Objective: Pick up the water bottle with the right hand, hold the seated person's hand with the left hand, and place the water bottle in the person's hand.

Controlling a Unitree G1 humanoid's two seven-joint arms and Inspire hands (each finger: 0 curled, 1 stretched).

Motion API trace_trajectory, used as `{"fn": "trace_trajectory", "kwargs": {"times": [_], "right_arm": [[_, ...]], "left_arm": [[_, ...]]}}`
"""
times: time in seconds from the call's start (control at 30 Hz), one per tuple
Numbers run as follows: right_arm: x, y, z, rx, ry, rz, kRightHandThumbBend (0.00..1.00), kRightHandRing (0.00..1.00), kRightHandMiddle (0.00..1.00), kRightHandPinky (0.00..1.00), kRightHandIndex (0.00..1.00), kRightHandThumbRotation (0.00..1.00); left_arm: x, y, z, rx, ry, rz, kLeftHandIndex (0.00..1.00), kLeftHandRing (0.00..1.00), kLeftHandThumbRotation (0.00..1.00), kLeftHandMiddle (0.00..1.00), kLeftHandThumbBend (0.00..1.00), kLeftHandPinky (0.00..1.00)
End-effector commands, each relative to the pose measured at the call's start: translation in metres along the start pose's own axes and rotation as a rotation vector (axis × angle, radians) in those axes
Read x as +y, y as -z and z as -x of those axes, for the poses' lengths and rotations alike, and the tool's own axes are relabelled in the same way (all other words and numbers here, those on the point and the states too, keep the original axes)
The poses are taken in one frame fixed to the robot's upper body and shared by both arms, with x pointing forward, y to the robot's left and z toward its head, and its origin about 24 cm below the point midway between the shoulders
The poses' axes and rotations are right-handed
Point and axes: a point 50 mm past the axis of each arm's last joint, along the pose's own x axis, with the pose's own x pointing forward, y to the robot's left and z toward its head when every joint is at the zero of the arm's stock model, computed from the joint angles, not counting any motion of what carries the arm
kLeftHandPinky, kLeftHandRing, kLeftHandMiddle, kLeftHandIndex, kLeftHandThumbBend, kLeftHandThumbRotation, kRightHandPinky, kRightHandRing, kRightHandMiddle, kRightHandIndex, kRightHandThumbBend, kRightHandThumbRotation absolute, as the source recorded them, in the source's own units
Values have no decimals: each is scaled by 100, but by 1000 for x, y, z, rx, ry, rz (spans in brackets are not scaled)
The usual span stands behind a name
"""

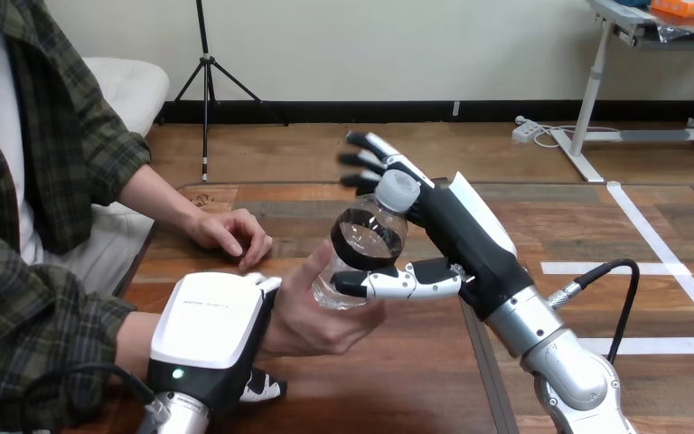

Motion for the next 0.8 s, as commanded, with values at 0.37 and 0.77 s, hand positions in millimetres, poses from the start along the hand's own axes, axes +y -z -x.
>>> {"fn": "trace_trajectory", "kwargs": {"times": [0.37,0.77], "right_arm": [[-4,-14,-12,-78,6,20,89,100,100,100,100,29],[-5,-14,-12,-78,7,16,88,100,100,100,100,28]], "left_arm": [[10,-8,-8,-43,-104,-14,100,100,21,100,100,79],[11,-7,-8,-57,-117,13,100,100,29,100,100,83]]}}
